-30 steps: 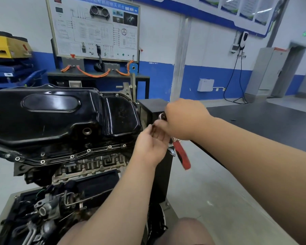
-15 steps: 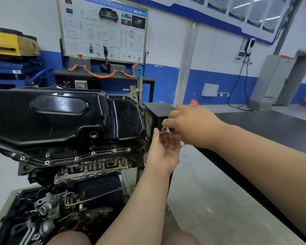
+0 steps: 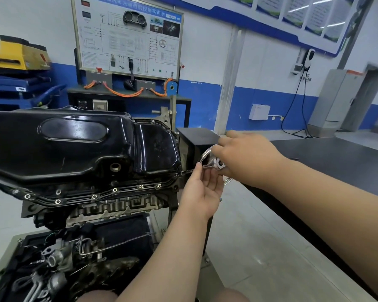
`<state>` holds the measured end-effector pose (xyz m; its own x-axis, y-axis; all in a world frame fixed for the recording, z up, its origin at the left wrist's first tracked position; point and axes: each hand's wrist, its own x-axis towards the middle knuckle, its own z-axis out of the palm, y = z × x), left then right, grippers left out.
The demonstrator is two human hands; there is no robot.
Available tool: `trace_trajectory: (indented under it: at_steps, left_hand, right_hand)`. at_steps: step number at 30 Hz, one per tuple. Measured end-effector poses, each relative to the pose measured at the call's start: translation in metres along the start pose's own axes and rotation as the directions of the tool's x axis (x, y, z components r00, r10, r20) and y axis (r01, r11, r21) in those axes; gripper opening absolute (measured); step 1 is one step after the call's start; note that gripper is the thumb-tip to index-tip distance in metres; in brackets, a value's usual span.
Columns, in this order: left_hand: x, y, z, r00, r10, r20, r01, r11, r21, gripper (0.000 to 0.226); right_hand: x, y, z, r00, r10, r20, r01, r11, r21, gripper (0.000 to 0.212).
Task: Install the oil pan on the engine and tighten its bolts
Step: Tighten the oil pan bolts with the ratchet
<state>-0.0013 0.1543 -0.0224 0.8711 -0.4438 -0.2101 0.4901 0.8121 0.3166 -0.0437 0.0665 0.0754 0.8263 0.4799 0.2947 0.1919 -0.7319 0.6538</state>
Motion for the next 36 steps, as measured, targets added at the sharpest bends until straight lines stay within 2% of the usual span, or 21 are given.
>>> trace_trajectory:
  at_steps: [1,3,6,8,11,13,15,16,18,20,22,24,26,27,29,31,33,36]
  left_hand:
    - [0.001,0.000,0.000,1.000,0.005,0.001,-0.005,1.000,-0.001,0.025]
    - [0.002,-0.001,0.000,1.000,0.012,0.028,-0.013,1.000,0.009,0.028]
    - [0.003,0.000,-0.002,0.996,0.013,0.091,-0.016,0.999,0.034,0.033]
    - [0.005,0.003,-0.007,0.993,0.020,0.119,-0.024,0.999,0.028,0.039]
    - [0.004,0.002,-0.010,0.992,0.035,0.125,-0.036,0.999,0.003,0.035]
    - [0.005,0.000,-0.007,0.994,0.039,0.106,-0.040,0.999,0.010,0.031]
    - [0.007,-0.001,-0.005,0.997,0.027,0.077,-0.029,0.999,0.021,0.030]
    - [0.008,-0.001,-0.005,0.997,0.019,0.069,-0.021,0.999,0.026,0.030]
    - [0.009,0.000,-0.005,0.998,0.017,0.060,-0.019,0.999,0.028,0.030]
    - [0.010,0.004,-0.005,0.997,0.031,0.066,-0.034,0.998,0.044,0.031]
    - [0.012,0.007,-0.006,0.995,0.039,0.091,-0.046,0.996,0.080,0.033]
    - [0.012,0.008,-0.008,0.992,0.025,0.122,-0.039,0.993,0.111,0.036]
    - [0.010,0.008,-0.010,0.990,0.004,0.142,-0.019,0.994,0.110,0.036]
    - [0.010,0.008,-0.010,0.990,0.003,0.139,-0.015,0.997,0.079,0.035]
    - [0.009,0.008,-0.010,0.993,0.007,0.115,-0.011,0.999,0.035,0.030]
    - [0.009,0.008,-0.007,0.998,-0.002,0.069,-0.002,0.999,0.053,0.027]
    - [0.009,0.006,-0.005,0.999,-0.009,0.036,0.006,0.996,0.089,0.029]
    - [0.010,0.005,-0.006,0.997,0.000,0.071,-0.009,0.993,0.116,0.031]
  right_hand:
    - [0.000,0.000,-0.001,1.000,0.025,0.007,-0.025,0.999,0.027,0.035]
    - [-0.001,-0.003,-0.002,0.982,0.173,0.077,-0.183,0.973,0.139,0.046]
    - [-0.003,-0.018,0.001,0.894,0.389,0.222,-0.444,0.832,0.334,0.061]
    - [-0.002,-0.027,0.005,0.885,0.416,0.210,-0.465,0.812,0.351,0.058]
    - [-0.001,-0.022,0.002,0.926,0.344,0.157,-0.376,0.882,0.284,0.051]
    - [-0.003,-0.010,0.001,0.983,0.169,0.069,-0.179,0.969,0.173,0.041]
    - [-0.005,-0.002,0.002,0.998,-0.054,-0.043,0.055,0.998,0.024,0.026]
    - [-0.005,0.001,0.001,0.993,-0.099,-0.059,0.098,0.995,-0.016,0.022]
    - [0.000,0.002,-0.002,0.995,-0.080,-0.056,0.080,0.997,-0.008,0.025]
    - [0.005,0.000,-0.002,0.999,0.018,-0.027,-0.016,0.998,0.068,0.039]
    - [0.009,-0.006,0.001,0.980,0.192,0.054,-0.198,0.964,0.177,0.060]
    - [0.010,-0.013,0.004,0.919,0.364,0.148,-0.393,0.863,0.318,0.067]
    - [0.010,-0.016,0.006,0.872,0.434,0.226,-0.490,0.771,0.407,0.066]
    - [0.010,-0.016,0.005,0.874,0.423,0.238,-0.485,0.770,0.414,0.065]
    - [0.009,-0.013,0.001,0.922,0.334,0.194,-0.383,0.858,0.341,0.057]
    - [0.006,-0.005,-0.002,0.985,0.156,0.069,-0.166,0.971,0.172,0.044]
    - [0.001,0.000,-0.003,1.000,-0.026,-0.016,0.026,0.999,0.019,0.029]
    - [0.001,0.001,-0.006,1.000,-0.022,0.002,0.022,1.000,0.007,0.025]
